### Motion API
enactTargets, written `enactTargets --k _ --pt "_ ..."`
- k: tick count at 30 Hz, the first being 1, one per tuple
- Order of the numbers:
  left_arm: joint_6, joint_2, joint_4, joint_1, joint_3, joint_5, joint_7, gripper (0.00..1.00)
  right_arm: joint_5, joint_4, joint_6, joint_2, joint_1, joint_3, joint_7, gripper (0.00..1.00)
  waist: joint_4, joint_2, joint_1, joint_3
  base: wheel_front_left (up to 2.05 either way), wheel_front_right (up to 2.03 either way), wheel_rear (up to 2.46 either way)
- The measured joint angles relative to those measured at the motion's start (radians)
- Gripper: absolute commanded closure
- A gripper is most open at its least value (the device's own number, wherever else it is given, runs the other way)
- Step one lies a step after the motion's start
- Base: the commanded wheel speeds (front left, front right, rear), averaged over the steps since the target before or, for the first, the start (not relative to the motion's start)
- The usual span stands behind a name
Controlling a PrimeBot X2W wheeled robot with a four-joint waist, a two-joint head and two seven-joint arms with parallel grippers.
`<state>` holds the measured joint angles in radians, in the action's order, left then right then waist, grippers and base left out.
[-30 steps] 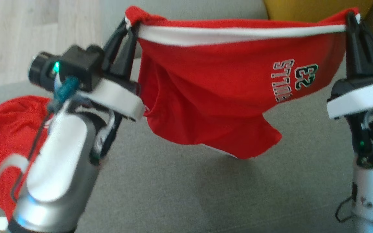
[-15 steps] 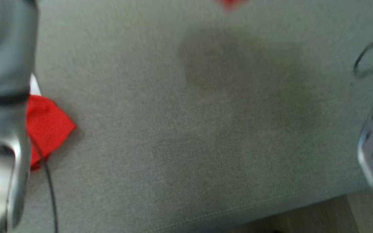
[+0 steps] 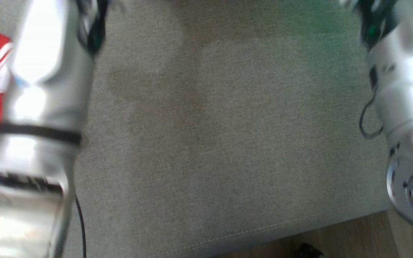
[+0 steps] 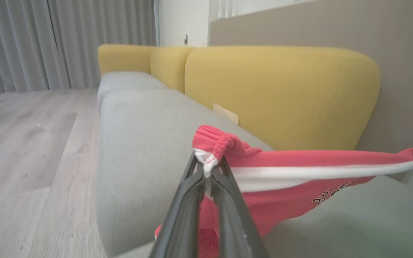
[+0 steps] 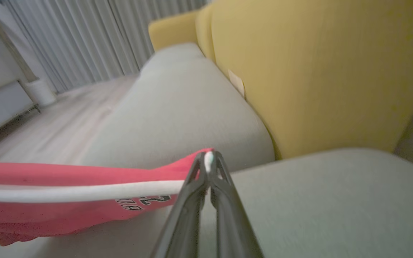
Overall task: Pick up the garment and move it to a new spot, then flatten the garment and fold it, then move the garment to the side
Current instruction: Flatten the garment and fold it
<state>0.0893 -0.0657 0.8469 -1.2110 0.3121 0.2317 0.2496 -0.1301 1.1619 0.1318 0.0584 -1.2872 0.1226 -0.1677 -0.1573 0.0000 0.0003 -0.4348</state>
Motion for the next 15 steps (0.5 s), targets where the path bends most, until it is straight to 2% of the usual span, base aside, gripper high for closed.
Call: enactTargets --k 4,8,15 --pt "0.017 -0.002 -0.016 0.166 0.014 -0.001 0.000 1.00 -0.038 0.060 0.000 0.022 0.078 -0.095 0.070 1.00 0.001 0.0000 -0.0003 0.021 0.00 0.00 0.00" --pt "0.031 -0.012 -0.049 0.307 0.057 -0.013 0.000 1.00 -0.100 0.065 0.000 0.056 0.162 -0.218 0.156 1.00 0.003 0.0001 -0.0003 0.057 0.00 0.00 0.00" --pt "0.043 -0.042 -0.145 0.497 0.131 -0.038 0.000 1.00 -0.252 -0.062 0.000 0.146 0.350 -0.412 0.254 1.00 0.002 0.0001 -0.0003 0.136 0.00 0.00 0.00"
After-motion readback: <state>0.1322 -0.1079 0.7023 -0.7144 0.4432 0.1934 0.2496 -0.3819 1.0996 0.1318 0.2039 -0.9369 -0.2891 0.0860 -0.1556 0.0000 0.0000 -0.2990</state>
